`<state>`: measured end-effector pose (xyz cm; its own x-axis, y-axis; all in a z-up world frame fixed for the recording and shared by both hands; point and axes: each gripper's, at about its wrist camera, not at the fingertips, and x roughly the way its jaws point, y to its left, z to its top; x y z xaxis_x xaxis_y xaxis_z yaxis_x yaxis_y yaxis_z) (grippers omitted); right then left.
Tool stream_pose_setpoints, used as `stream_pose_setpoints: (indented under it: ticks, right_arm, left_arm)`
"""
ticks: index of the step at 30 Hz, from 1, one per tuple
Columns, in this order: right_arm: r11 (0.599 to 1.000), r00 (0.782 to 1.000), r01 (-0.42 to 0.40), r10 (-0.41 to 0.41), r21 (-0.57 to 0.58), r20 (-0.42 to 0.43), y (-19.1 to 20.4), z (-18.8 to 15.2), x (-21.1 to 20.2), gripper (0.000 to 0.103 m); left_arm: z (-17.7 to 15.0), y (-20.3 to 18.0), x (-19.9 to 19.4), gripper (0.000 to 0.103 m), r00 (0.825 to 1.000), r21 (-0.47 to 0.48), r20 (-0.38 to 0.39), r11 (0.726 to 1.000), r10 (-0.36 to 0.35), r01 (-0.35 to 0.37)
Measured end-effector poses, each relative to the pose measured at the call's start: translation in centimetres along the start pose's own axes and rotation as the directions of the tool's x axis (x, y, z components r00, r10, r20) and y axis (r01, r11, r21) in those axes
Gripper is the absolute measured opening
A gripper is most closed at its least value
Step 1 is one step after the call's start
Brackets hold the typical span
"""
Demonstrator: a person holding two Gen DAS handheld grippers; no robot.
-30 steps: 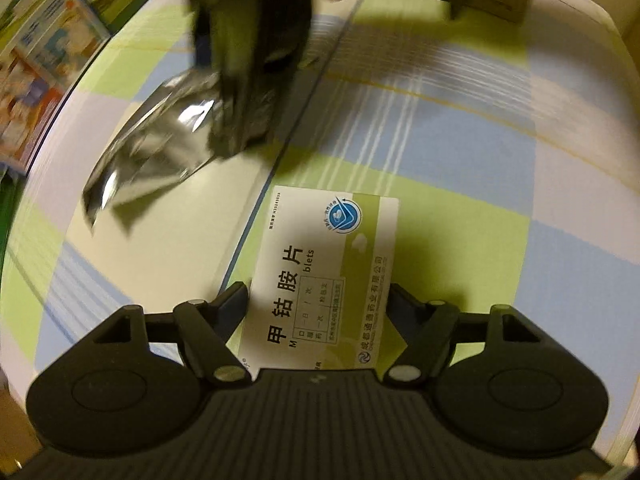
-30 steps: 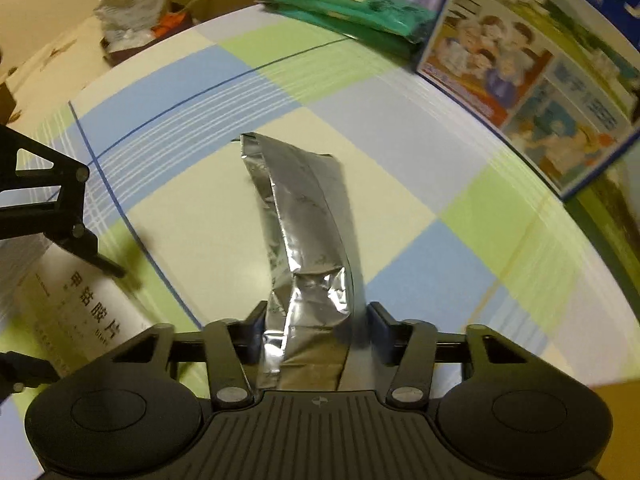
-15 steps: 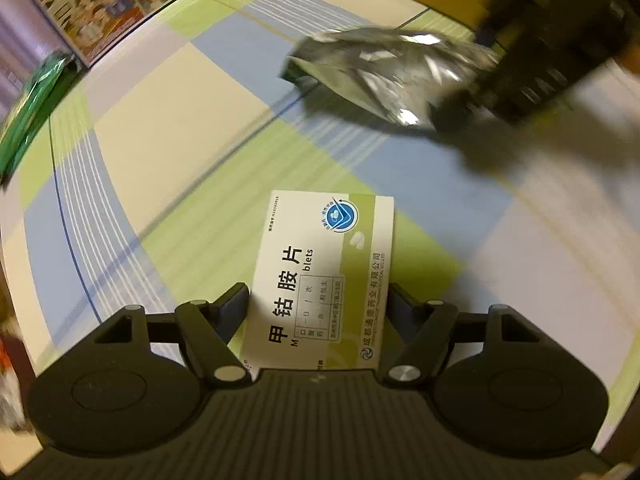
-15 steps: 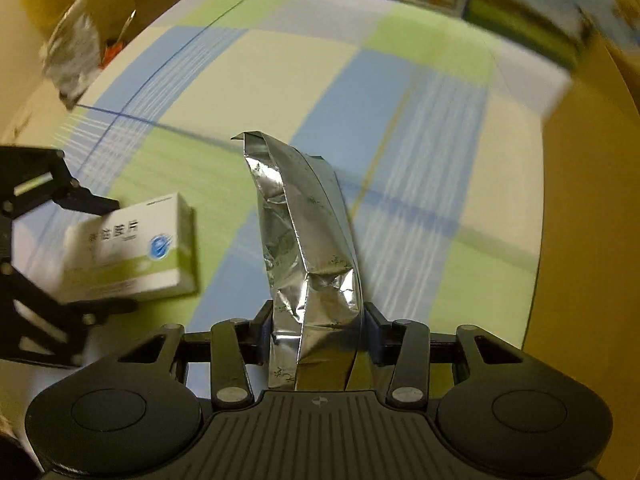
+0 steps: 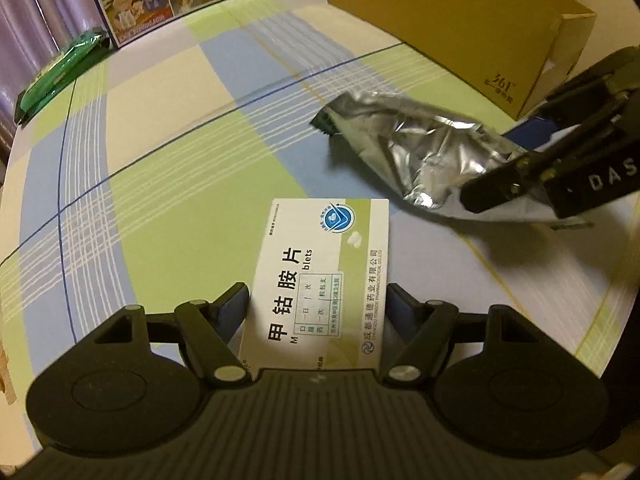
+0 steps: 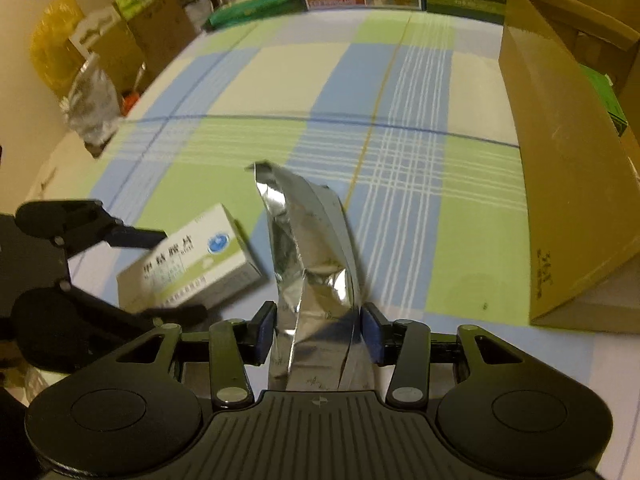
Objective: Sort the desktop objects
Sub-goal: 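Grasp the white medicine box with the left tool while the right tool grasps the silver foil bag, then lift and carry the medicine box and foil bag with both tools over the cardboard box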
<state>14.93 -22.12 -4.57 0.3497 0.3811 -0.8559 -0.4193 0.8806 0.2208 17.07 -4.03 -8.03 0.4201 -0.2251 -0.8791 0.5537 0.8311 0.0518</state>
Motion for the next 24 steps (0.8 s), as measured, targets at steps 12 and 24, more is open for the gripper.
stream_pose_setpoints:
  ticks: [12, 24]
  right_arm:
    - [0.999, 0.999, -0.032, 0.031, -0.017, -0.017, -1.0, 0.3, 2.2, 0.077]
    - [0.973, 0.994, 0.059, -0.078, -0.221, -0.077, 2.0, 0.3, 4.7, 0.071]
  left_arm:
    - [-0.8, 0.3, 0.8, 0.070, 0.998, 0.033, 0.042, 0.999, -0.041, 0.040]
    - [-0.4, 0.5, 1.4, 0.070, 0.998, -0.002, 0.028, 0.999, -0.051, 0.051]
